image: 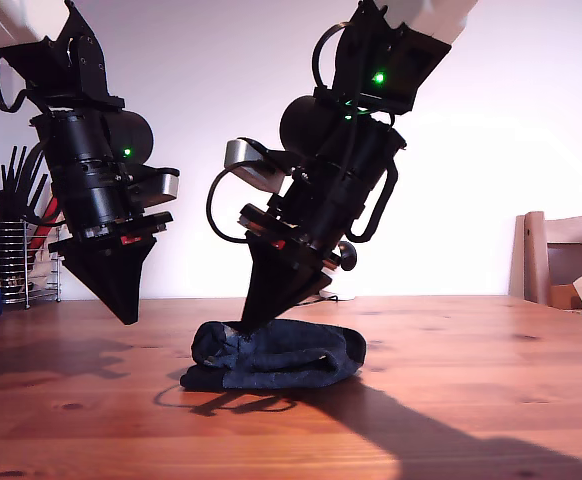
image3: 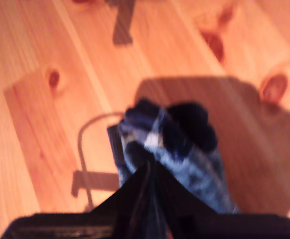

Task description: Fold the socks in front of you. After folding them, place them to the right side.

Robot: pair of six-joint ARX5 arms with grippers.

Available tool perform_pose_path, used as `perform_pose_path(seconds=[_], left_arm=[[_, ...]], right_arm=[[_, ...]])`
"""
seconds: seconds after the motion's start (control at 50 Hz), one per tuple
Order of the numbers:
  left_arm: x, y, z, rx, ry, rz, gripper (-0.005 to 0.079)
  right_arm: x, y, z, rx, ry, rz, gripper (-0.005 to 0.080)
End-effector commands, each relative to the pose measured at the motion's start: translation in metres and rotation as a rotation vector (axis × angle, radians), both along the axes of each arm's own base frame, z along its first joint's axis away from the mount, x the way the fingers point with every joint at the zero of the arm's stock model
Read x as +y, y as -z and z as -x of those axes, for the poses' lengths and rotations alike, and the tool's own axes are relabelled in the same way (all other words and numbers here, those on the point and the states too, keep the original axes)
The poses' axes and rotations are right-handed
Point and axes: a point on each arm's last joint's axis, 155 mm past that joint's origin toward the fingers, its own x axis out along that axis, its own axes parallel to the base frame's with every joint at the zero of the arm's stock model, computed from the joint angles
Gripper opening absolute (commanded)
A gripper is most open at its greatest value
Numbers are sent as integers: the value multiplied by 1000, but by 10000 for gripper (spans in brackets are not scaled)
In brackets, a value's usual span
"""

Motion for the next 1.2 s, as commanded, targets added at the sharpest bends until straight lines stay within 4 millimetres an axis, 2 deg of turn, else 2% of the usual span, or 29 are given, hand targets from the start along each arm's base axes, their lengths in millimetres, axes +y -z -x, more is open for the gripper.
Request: perform_pose_path(seconds=[0.0,0.12,0.34,0.46,0.58,0.74,0.96,1.08,1.18], left_arm=[[-2,1,4,15,9,10,-19],[-9,0,12,43,32,43,-19],[-21,-3,18,63,55,93,-19],[-29,-3,20,56,73,95,-19],[-41,-6,11,4,96,110,-19],[-52,-22,-6,-100,114,141,-19],[-65,-67,-20,-238,153,235,-19],[-68,-83,-22,-278,166,268,-19],[-68,-85,-21,-302,169,280,-19]], right_arm=[[5,12,3,18,-10,3,-11],[4,26,2,33,-7,18,-11],[0,36,-1,39,20,48,-11],[-6,40,-14,3,77,82,-11],[-11,40,-28,-18,178,103,-11],[-25,47,-39,-24,286,138,-11],[-39,62,-36,4,335,160,-11],[-45,59,-46,-33,395,171,-11],[-54,52,-54,-48,451,169,-12]])
